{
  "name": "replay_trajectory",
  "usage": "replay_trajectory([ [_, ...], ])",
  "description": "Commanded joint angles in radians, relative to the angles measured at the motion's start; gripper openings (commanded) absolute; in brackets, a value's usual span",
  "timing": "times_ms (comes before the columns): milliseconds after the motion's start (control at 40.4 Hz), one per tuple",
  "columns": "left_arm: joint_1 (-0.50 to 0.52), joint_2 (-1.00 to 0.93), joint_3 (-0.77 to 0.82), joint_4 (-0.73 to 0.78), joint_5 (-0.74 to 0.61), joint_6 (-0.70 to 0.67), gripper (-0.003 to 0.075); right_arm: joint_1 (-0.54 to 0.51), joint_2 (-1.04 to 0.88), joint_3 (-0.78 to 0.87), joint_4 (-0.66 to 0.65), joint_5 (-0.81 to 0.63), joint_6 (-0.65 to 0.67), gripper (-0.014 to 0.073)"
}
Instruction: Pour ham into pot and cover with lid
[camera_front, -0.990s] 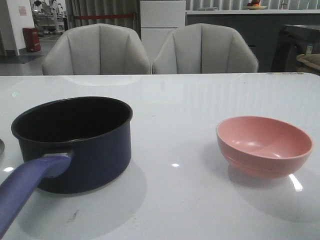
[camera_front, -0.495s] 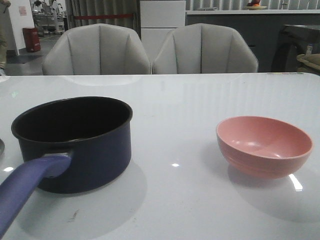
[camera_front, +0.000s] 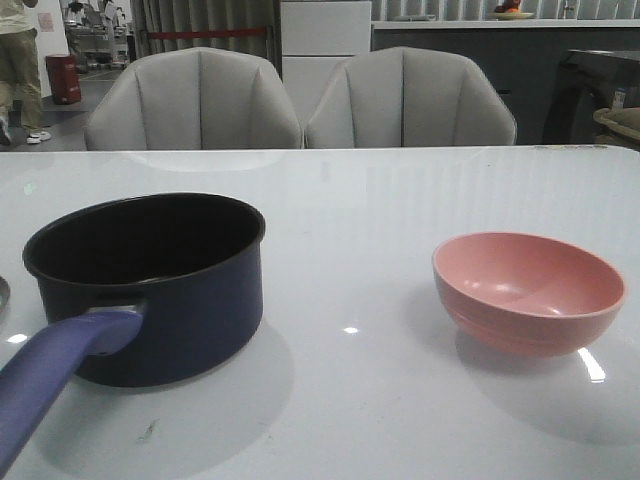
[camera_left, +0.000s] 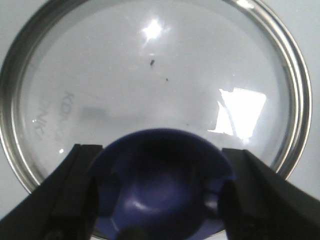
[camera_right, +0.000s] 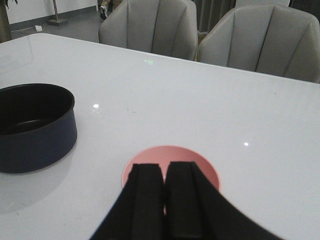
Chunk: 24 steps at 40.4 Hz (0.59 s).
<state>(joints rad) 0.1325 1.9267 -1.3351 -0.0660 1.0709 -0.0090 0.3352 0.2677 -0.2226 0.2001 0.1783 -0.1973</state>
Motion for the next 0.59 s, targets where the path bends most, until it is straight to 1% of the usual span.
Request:
replay_trajectory([
  [0, 0.002, -0.043, -0.025, -0.006, -0.004, -0.007, 0.0227, 0.001, 0.006, -0.027, 0.005, -0.074, -0.003, 0.015],
  [198, 0.002, -0.047, -0.027, -0.006, 0.0, -0.005, 0.0227, 0.001, 0.006, -0.027, 0.005, -0.07, -0.003, 0.015],
  [569, 0.002, -0.129, -0.06, -0.003, 0.009, -0.001, 0.0227, 0.001, 0.006, -0.027, 0.005, -0.068, -0.003, 0.015],
])
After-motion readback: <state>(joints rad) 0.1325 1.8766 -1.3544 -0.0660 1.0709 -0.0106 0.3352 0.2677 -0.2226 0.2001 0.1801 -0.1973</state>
